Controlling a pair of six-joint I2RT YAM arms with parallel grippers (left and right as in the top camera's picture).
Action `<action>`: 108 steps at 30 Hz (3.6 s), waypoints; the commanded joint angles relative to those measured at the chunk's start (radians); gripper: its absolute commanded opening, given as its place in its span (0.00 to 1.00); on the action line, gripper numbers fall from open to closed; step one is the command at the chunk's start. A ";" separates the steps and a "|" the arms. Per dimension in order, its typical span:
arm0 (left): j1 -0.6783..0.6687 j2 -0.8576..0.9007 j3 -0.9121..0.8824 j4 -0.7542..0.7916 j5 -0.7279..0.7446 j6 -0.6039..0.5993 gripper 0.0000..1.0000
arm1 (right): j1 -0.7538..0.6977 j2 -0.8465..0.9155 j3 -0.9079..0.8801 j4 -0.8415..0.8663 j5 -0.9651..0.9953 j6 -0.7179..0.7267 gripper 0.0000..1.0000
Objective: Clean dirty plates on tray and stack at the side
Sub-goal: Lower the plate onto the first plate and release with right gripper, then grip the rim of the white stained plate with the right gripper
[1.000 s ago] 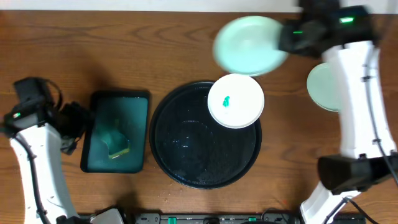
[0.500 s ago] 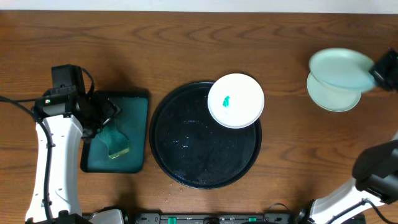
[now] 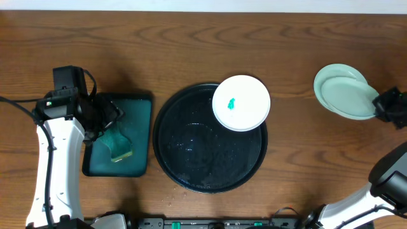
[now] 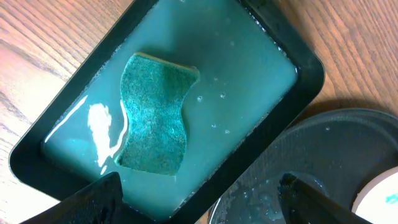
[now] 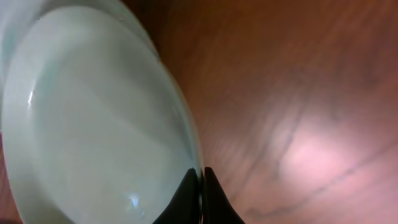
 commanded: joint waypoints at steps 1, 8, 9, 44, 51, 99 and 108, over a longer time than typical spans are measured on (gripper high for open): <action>-0.003 0.004 -0.012 -0.002 -0.012 0.014 0.80 | 0.038 -0.005 -0.010 0.023 -0.032 0.005 0.01; -0.003 0.004 -0.012 -0.006 -0.012 0.017 0.80 | 0.086 -0.006 -0.008 0.053 -0.010 0.006 0.01; -0.003 0.004 -0.012 -0.006 -0.012 0.017 0.80 | 0.090 -0.006 -0.008 0.053 0.014 0.018 0.01; -0.003 0.004 -0.012 -0.018 -0.012 0.017 0.80 | 0.153 0.086 0.003 0.225 0.011 0.055 0.17; -0.003 0.004 -0.012 -0.018 -0.012 0.018 0.80 | 0.195 0.083 0.062 0.151 0.007 0.024 0.44; -0.003 0.400 -0.107 0.142 -0.027 0.078 0.41 | 0.762 -0.196 -0.057 -0.112 -0.036 -0.106 0.45; -0.003 0.423 -0.108 0.187 -0.032 0.076 0.08 | 0.762 -0.196 -0.057 -0.146 -0.051 -0.107 0.45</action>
